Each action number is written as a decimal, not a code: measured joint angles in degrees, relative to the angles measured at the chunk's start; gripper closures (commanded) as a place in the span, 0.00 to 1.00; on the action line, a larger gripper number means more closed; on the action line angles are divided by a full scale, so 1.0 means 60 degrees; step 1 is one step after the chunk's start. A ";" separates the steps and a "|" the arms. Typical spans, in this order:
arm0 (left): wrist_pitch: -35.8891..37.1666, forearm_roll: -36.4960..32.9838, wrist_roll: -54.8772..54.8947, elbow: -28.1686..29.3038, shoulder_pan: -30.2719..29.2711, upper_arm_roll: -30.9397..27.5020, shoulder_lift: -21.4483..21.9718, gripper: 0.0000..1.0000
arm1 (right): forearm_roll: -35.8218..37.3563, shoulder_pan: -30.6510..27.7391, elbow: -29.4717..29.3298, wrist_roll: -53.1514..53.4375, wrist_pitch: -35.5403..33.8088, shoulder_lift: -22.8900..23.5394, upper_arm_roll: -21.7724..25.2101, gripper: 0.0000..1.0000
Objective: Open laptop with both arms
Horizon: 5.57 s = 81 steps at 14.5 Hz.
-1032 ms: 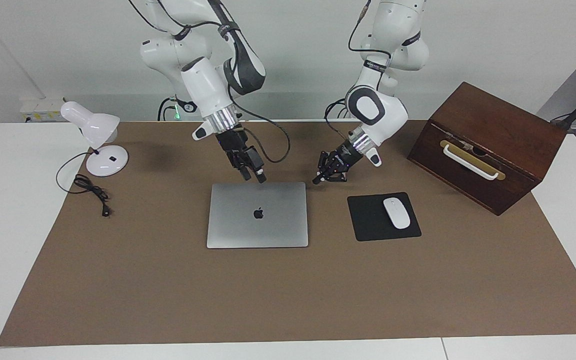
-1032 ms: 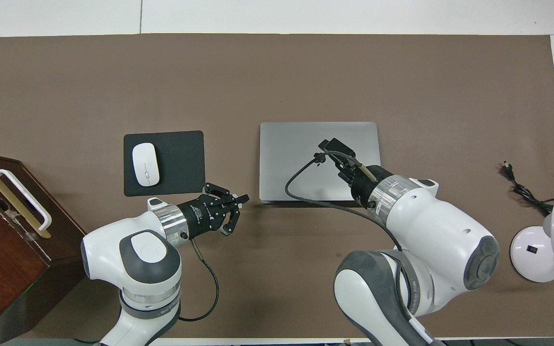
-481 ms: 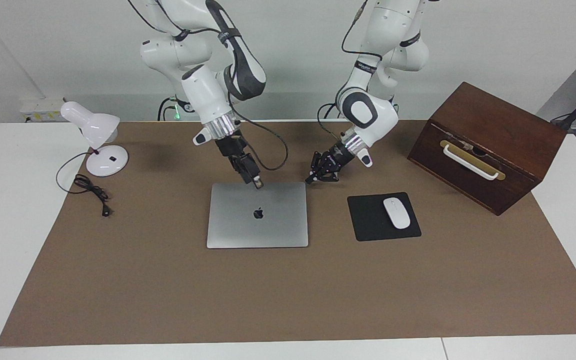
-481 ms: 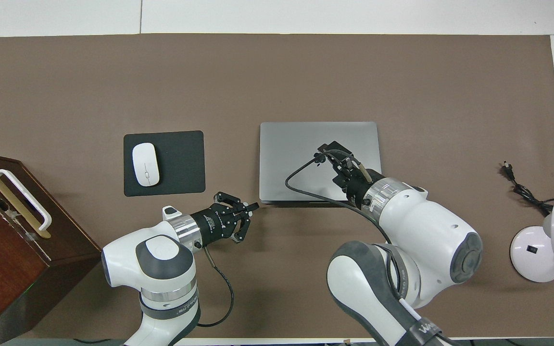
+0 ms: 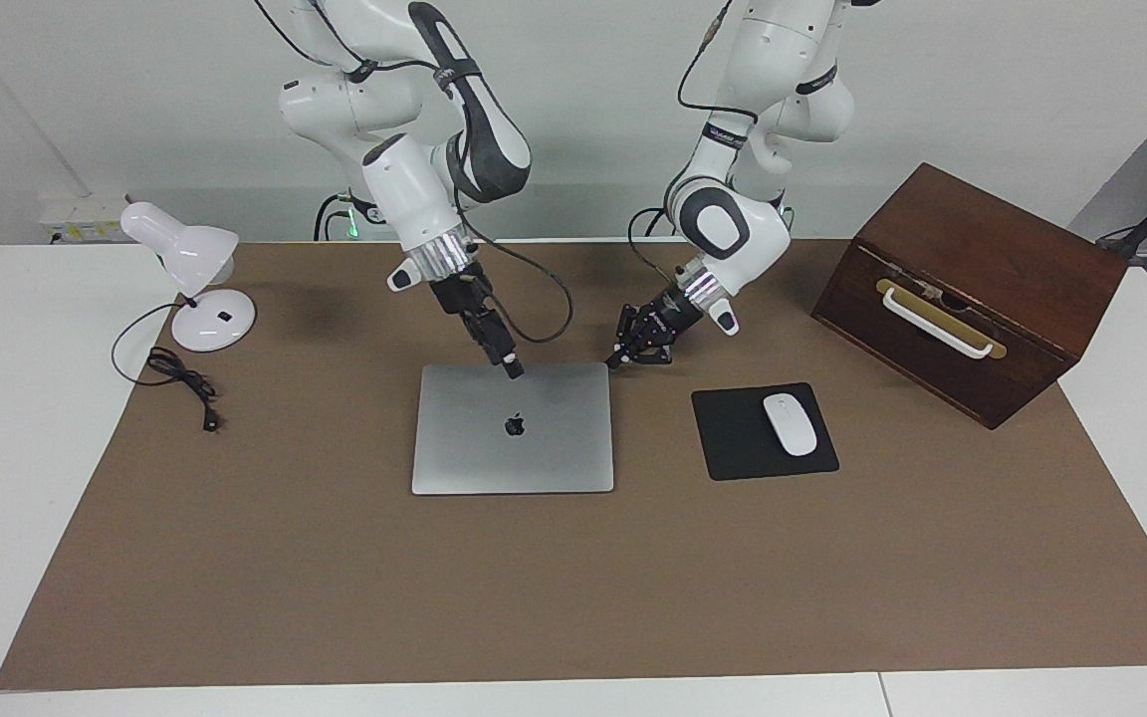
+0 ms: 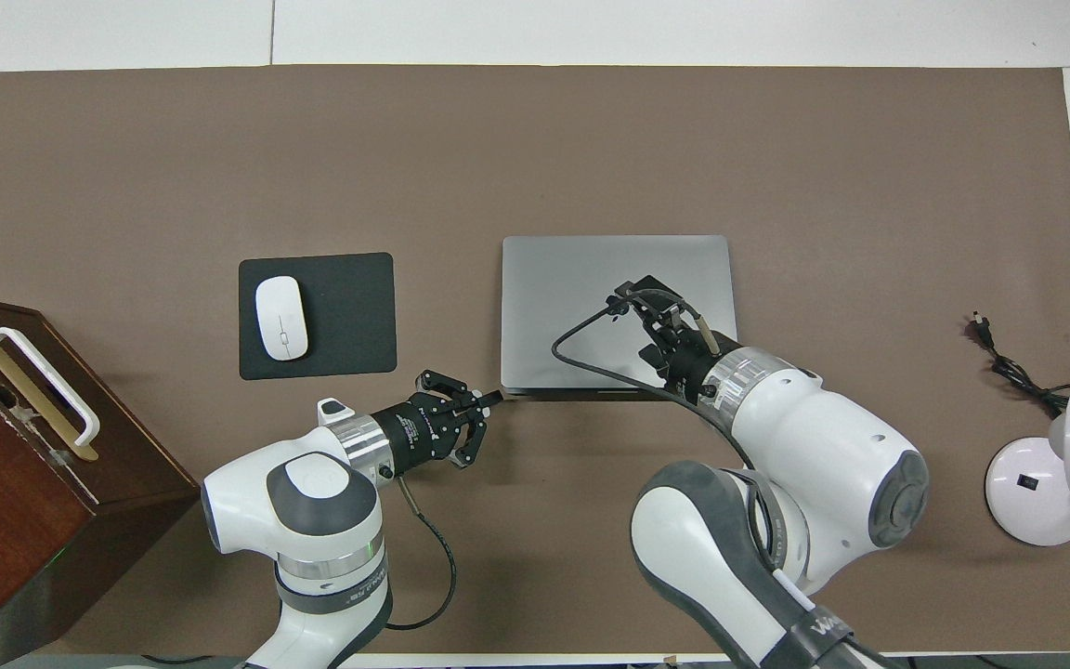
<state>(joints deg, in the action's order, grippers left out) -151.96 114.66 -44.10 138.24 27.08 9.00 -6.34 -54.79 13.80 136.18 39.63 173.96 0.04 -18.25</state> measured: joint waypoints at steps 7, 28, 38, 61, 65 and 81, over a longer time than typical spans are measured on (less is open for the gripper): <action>-0.0241 0.0200 0.0009 -0.0388 0.0231 -0.0004 -0.0324 1.00 | -0.0029 0.0016 0.0520 -0.0011 0.0001 -0.0017 0.0000 0.00; -0.0556 0.0379 0.0023 -0.0880 0.0430 -0.0011 -0.0820 1.00 | -0.0399 0.0028 0.1265 -0.0008 -0.0880 -0.0301 -0.0275 0.00; -0.0556 0.0602 0.0413 -0.0880 0.0434 -0.0009 -0.0832 1.00 | -0.0399 0.0012 0.1295 -0.0044 -0.0880 -0.0193 -0.0238 0.00; -0.0555 0.0617 0.0550 -0.0880 0.0435 -0.0008 -0.0833 1.00 | -0.0399 -0.0363 0.0795 -0.1303 -0.0669 0.0337 -0.0117 0.00; -0.0555 0.0619 0.0574 -0.0880 0.0436 -0.0008 -0.0834 1.00 | -0.0400 -0.0362 0.0734 -0.1306 -0.0669 0.0338 -0.0117 0.00; -0.0555 0.0625 0.0586 -0.0882 0.0437 -0.0008 -0.0835 1.00 | -0.0400 -0.0382 -0.0505 -0.1339 -0.0669 0.0650 0.0045 0.00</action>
<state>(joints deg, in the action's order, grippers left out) -155.29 118.41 -40.58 132.95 29.70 8.95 -11.35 -57.19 11.51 133.15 31.60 169.95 3.94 -17.98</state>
